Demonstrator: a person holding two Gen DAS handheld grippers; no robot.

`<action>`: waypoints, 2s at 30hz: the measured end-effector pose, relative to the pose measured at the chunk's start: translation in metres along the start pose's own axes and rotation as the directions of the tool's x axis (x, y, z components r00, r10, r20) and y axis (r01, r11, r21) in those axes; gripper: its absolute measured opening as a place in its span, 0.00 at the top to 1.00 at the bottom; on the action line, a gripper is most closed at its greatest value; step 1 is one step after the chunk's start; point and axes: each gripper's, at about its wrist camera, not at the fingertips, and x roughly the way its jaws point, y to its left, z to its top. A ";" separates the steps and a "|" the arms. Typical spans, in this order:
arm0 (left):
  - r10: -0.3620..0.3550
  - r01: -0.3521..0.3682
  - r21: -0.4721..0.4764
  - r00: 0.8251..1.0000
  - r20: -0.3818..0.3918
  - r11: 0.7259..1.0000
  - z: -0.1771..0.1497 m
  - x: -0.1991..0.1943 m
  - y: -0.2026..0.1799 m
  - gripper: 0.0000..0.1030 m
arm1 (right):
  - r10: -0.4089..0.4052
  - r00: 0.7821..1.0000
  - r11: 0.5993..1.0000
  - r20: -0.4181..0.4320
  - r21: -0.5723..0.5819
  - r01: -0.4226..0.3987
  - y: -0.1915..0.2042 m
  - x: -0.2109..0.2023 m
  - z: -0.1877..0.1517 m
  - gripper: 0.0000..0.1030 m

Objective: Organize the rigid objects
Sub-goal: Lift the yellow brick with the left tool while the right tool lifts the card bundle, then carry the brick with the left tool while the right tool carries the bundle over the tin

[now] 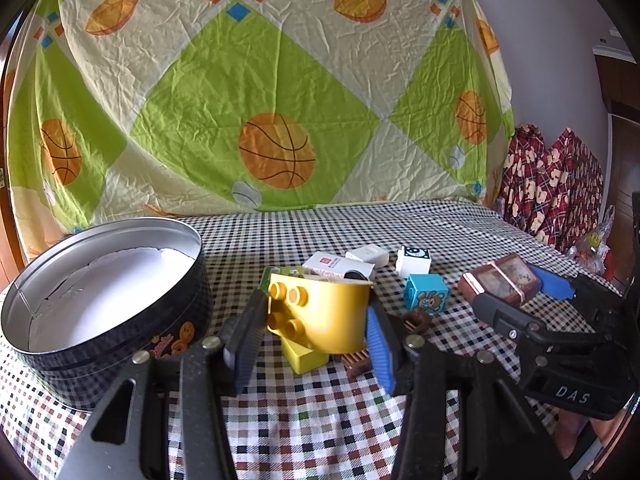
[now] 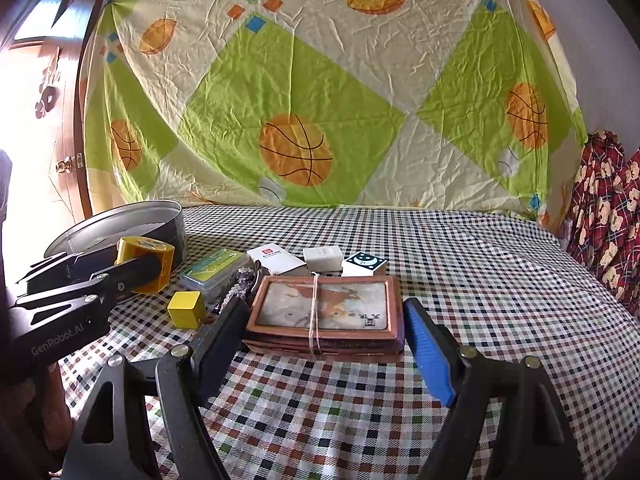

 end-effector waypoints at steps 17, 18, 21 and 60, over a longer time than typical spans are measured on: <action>0.007 -0.007 -0.002 0.999 0.046 1.000 0.001 -0.009 0.000 0.54 | -0.032 0.995 0.999 0.091 -0.017 0.034 0.005 -0.014 -0.003 0.22; 0.007 -0.007 -0.003 0.999 0.048 1.000 0.001 -0.009 0.000 0.54 | -0.034 0.995 0.999 0.093 -0.016 0.036 0.005 -0.013 -0.003 0.22; 0.010 -0.009 -0.008 0.999 0.052 1.000 0.000 -0.011 0.001 0.54 | -0.046 0.994 0.999 0.095 -0.016 0.048 0.006 -0.013 -0.003 0.22; 0.123 -0.120 -0.066 0.991 0.056 0.991 -0.015 -0.032 0.065 0.54 | 0.079 0.997 0.990 0.014 -0.118 -0.077 0.092 0.012 0.004 0.22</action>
